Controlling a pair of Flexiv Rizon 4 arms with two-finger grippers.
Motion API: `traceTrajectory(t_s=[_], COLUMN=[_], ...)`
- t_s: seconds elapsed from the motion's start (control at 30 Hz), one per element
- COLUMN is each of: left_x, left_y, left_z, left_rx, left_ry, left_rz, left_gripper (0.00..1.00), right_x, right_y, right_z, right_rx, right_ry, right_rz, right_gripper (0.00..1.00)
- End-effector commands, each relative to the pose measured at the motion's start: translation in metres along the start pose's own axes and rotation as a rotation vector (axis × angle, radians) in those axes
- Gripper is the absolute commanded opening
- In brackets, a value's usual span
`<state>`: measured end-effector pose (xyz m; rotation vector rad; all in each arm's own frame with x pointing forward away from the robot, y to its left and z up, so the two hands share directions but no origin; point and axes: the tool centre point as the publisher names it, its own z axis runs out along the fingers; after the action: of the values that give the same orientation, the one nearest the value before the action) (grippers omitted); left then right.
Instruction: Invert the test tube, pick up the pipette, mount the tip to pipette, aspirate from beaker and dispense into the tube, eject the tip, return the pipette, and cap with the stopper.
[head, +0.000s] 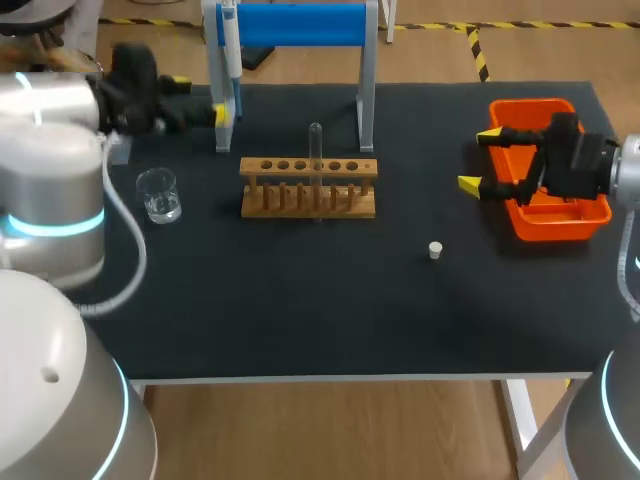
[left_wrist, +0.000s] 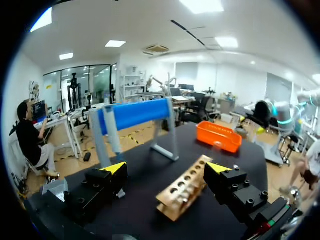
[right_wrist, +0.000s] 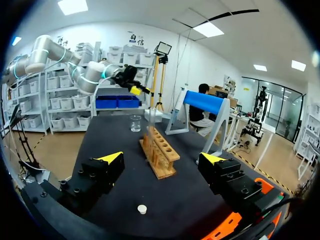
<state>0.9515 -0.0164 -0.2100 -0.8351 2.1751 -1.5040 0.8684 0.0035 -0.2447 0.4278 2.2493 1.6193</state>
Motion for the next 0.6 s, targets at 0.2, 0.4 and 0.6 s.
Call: traceTrajectory(t_s=[0.2,0.4,0.6], left_x=[0.075,0.081,0.082], left_y=[0.034,0.043,0.045], left_z=[-0.036,-0.034,-0.031], left_rx=[0.015,0.031,0.023], left_ry=[0.013,0.031,0.042], left_rz=[0.07,0.076,0.093], left_gripper=[1.0,1.0,1.0], right_x=[0.001,0.001,0.001], right_y=[-0.001,-0.001,-0.001], right_z=[0.0,0.0,0.0], right_rx=[-0.001,-0.001,-0.001], right_ry=[-0.002,-0.002,-0.002], right_rz=[-0.001,-0.001,-0.001], right_gripper=[1.0,1.0,1.0])
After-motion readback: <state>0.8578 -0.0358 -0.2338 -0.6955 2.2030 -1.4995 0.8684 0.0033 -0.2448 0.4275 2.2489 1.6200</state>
